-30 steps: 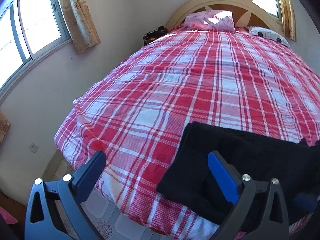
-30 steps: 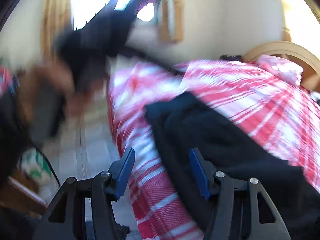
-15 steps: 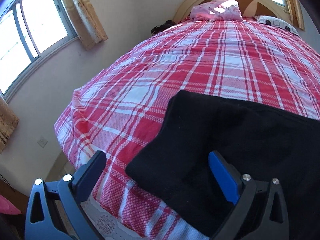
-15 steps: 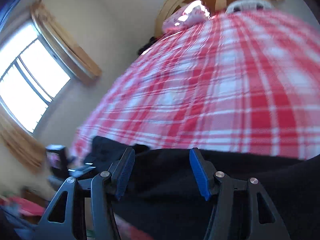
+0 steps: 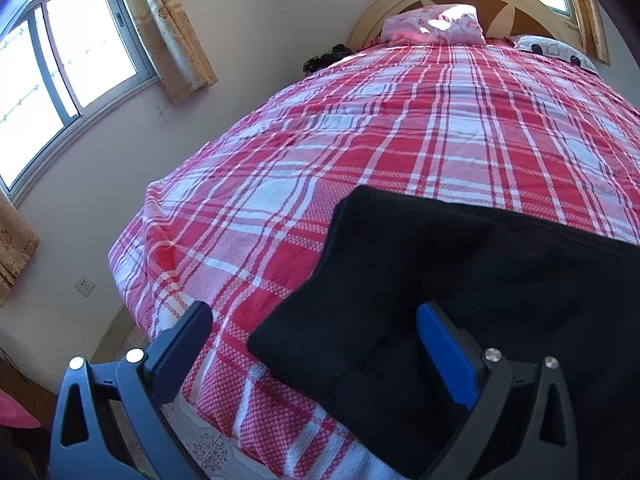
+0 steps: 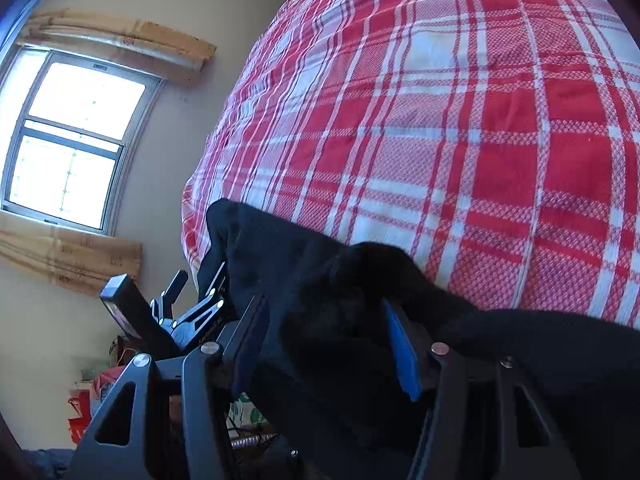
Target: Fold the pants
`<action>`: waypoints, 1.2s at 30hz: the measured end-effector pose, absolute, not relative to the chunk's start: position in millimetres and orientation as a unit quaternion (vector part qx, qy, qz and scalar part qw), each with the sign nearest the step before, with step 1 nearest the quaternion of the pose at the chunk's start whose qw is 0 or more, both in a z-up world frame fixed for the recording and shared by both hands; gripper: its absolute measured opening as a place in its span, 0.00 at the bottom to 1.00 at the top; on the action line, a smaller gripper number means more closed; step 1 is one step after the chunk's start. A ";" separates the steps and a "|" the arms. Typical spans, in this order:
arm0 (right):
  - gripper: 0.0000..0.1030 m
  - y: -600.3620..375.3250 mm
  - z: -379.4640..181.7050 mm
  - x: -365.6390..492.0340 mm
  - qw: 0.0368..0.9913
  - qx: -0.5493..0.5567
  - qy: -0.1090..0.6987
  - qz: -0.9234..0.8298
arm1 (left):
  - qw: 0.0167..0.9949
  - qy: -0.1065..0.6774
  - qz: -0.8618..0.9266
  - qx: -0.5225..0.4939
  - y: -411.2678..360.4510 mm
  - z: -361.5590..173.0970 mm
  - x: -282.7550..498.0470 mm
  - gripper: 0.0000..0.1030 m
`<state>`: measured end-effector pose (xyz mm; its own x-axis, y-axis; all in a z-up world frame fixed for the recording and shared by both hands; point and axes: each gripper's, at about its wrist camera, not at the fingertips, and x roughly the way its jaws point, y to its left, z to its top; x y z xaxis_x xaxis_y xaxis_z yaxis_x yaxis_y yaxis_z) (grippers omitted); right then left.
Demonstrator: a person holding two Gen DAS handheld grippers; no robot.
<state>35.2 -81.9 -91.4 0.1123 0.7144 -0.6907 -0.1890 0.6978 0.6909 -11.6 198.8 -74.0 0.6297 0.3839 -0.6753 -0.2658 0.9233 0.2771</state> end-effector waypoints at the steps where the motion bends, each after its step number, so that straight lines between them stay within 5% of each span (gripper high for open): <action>1: 0.57 -80.7 -91.0 36.2 0.707 0.232 0.584 0.324 | 0.900 0.391 0.179 0.072 198.8 -73.3 -10.6 1.00; 11: 0.57 -92.1 -110.1 79.9 0.666 0.424 0.504 0.351 | 0.901 0.395 0.166 0.066 198.8 -74.9 -3.9 1.00; 13: 0.50 -98.7 -121.2 81.7 0.665 0.442 0.492 0.346 | 0.901 0.395 0.168 0.064 198.5 -76.1 -2.7 1.00; 15: 0.31 -101.9 -128.4 82.2 0.667 0.437 0.498 0.342 | 0.904 0.391 0.162 0.065 200.1 -77.3 -2.4 1.00; 21: 0.31 -146.5 -101.2 70.4 0.739 0.362 0.492 0.284 | 0.907 0.398 0.133 0.003 218.5 -79.7 -3.9 1.00; 25: 0.31 -232.0 -43.1 -0.2 0.848 0.370 0.345 0.158 | 0.903 0.405 0.146 0.000 214.1 -79.9 -2.0 1.00; 29: 0.31 -300.6 -23.2 -87.8 0.898 0.328 0.291 0.038 | 0.898 0.399 0.178 0.058 196.9 -74.2 -0.8 1.00; 36: 0.31 -493.4 -39.2 -211.2 0.848 0.453 0.213 -0.173 | 0.881 0.401 0.227 0.107 181.8 -73.4 6.3 1.00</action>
